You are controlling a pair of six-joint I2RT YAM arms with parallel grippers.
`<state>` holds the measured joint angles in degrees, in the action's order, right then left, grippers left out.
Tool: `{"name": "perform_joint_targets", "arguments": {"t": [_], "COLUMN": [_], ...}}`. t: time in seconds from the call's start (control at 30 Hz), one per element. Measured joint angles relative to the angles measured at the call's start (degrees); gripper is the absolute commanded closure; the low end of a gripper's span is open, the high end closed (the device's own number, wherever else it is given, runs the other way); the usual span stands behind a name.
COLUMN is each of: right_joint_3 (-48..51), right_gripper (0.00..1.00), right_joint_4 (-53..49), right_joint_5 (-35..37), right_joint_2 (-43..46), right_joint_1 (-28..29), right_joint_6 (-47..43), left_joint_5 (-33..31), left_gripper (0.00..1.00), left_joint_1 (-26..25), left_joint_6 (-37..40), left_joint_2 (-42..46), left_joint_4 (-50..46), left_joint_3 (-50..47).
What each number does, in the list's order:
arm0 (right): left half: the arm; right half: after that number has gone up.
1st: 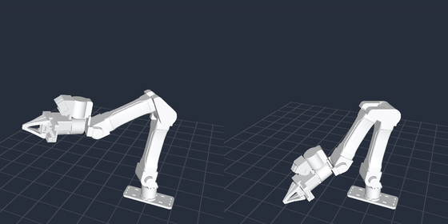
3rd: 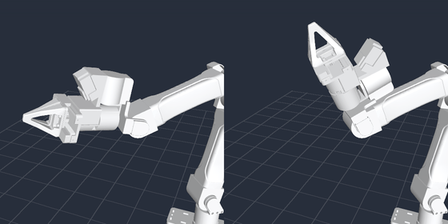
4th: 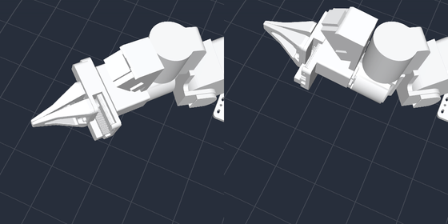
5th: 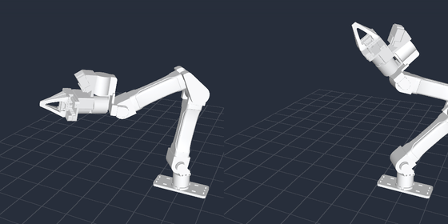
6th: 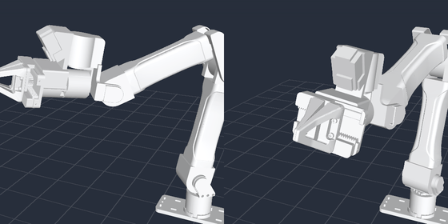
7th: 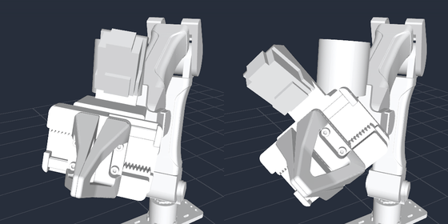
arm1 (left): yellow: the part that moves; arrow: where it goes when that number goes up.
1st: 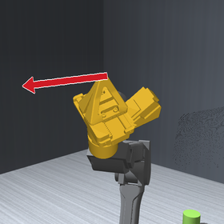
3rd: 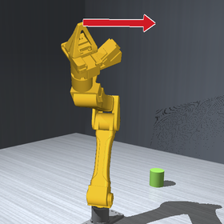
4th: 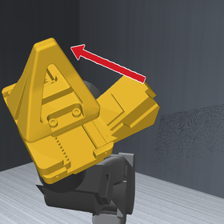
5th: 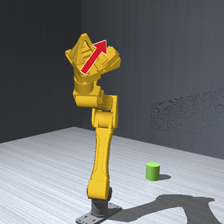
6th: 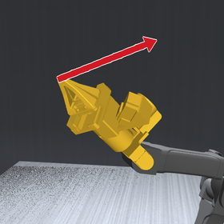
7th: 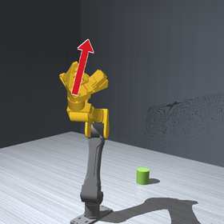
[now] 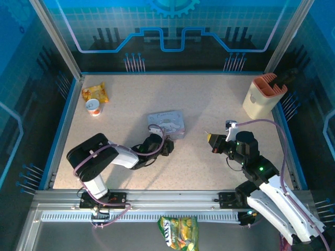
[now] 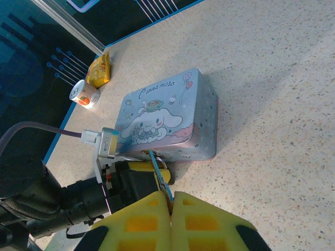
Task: Unlock the padlock with the key
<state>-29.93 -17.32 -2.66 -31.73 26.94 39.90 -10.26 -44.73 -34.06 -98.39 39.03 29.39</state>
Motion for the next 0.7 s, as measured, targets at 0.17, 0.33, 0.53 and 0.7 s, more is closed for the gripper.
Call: {"name": "perform_joint_targets", "arguments": {"t": [0.17,0.33,0.53,0.7], "right_joint_3": [0.11,0.33,0.52,2.03], "right_gripper": [1.0,1.0,1.0,1.0], "right_joint_4": [0.0,0.04,0.55,2.19], "right_joint_5": [-0.02,-0.17,-1.16,-2.56], "right_joint_2": [0.0,-0.09,-1.4,-2.71], "right_joint_1": [0.0,0.0,0.0,0.0], "right_joint_6": [0.24,0.39,1.22,2.69], "left_joint_5": [-0.37,-0.09,0.2,0.28], "left_gripper": [0.73,0.79,0.85,0.87], "left_joint_1": [0.02,0.0,0.0,0.0], "left_joint_6": [-0.15,-0.57,-2.16,-3.3], "left_joint_2": [-1.14,-1.6,-1.66,-1.29], "left_joint_4": [0.9,1.9,2.73,2.78], "left_joint_3": [0.55,0.55,0.46,0.44]}}
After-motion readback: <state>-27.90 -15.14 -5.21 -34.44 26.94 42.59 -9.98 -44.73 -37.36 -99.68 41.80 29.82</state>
